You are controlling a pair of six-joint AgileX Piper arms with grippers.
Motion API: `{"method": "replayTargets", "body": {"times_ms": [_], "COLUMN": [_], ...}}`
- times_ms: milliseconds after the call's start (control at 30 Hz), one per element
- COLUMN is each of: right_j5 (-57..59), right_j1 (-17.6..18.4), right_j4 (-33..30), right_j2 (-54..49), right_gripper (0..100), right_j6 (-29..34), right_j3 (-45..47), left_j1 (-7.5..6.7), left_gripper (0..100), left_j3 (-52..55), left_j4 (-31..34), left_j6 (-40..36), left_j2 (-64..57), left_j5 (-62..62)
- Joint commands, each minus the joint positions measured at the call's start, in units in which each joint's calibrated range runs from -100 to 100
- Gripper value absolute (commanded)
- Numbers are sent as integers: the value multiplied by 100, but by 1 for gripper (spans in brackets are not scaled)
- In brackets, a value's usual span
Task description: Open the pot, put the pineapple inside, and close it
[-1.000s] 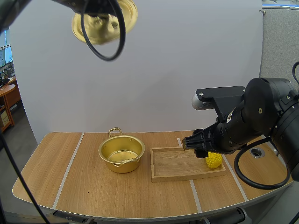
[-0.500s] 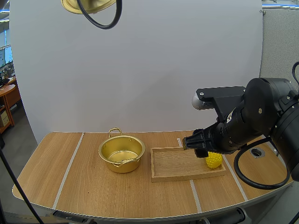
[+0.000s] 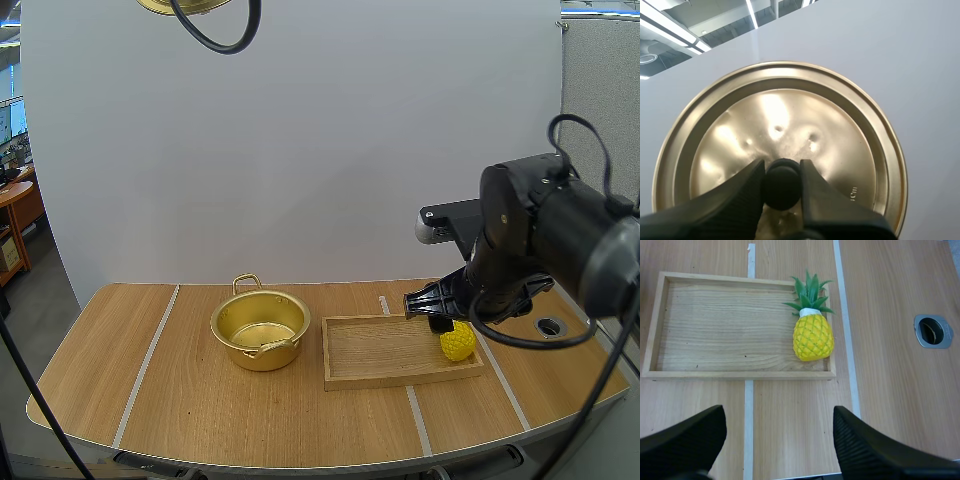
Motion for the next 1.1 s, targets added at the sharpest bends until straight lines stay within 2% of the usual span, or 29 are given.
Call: {"method": "replayTargets", "body": {"times_ms": [0,267,900,1067], "right_j5": [-291,-942,-1542,-1541], "right_j1": [-18,-18,-18,-306], "right_j4": [-78,-78,-235,-112], "right_j2": [306,824,1073,1375], "right_gripper": [100,100,100,100], "right_j6": [58,58,-141,-314], "right_j3": [-22,-22,-73,-387], "left_j1": [-23,-23,-23,-23], "left_gripper": [0,0,0,0], "left_j3": [-52,-52,-52,-52], "left_j4": [68,68,68,68], "left_j6": [-58,-58,-58,-58], "left_j2": [-42,-42,-42,-42], "left_j5": [-205,-205,-205,-205]}}
